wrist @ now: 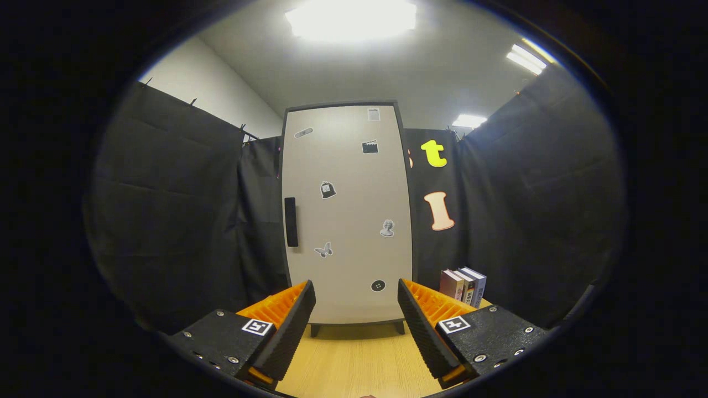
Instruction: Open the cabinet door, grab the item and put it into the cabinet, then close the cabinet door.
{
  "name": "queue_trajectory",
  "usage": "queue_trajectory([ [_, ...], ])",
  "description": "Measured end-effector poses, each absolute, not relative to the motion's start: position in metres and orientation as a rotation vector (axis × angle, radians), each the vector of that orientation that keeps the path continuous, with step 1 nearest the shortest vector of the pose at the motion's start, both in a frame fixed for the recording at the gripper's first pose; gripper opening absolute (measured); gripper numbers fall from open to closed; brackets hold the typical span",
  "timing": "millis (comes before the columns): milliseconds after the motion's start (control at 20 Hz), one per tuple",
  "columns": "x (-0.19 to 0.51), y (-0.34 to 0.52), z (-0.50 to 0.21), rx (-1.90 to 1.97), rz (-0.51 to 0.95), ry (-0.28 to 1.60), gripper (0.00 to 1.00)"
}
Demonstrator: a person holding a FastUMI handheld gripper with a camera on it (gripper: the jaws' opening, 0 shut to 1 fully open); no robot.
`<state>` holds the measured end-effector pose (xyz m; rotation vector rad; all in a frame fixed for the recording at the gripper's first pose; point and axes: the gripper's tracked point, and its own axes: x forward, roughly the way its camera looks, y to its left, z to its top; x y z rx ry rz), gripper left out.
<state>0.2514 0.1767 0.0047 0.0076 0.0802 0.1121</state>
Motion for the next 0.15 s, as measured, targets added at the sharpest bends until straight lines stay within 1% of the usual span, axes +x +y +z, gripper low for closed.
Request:
queue_trajectory([
  [150, 0.2513, 0.1751, 0.0054, 0.013, 0.112, 0.078, 0.93],
])
